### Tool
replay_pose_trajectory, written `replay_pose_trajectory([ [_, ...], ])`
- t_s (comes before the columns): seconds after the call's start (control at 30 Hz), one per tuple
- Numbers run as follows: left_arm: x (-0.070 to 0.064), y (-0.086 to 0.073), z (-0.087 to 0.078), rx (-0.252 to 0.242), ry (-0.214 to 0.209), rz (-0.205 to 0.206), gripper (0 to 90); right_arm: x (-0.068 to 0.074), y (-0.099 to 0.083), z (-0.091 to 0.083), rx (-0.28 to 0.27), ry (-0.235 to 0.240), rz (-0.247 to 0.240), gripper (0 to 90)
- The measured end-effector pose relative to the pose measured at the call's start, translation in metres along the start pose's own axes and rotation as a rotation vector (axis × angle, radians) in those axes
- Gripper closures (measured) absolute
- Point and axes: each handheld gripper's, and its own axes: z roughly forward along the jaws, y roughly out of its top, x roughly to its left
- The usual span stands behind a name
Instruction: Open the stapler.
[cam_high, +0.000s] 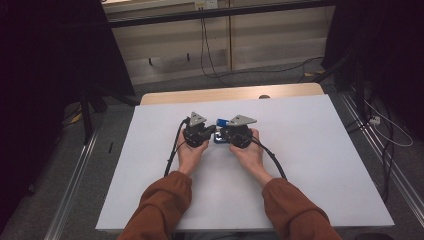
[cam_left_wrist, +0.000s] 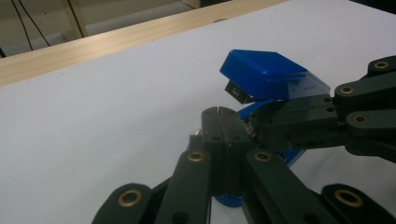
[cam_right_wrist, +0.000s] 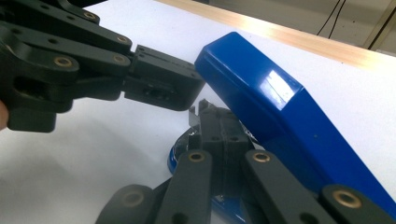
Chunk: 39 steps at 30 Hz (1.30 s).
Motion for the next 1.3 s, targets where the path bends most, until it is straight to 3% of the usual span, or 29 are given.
replay_pose_trajectory([
  [0.2,-0.0027,0.0009,0.0038,-0.004,-0.011,0.009,90.0,-0.0009,-0.0003,0.0005,0.0,-0.002,0.003,90.0],
  [0.3,-0.003,-0.0003,0.0061,0.004,0.0,0.033,90.0,-0.0014,-0.0006,0.0004,0.004,0.0,0.003,90.0],
  [0.93,0.0018,-0.0028,0.0076,0.022,-0.013,0.015,90.0,-0.0023,0.0003,-0.0005,0.001,-0.006,0.0,90.0],
  [1.3,0.0034,-0.0056,0.0091,0.035,-0.017,0.032,90.0,-0.0037,-0.0002,-0.0005,-0.001,-0.013,0.003,90.0],
])
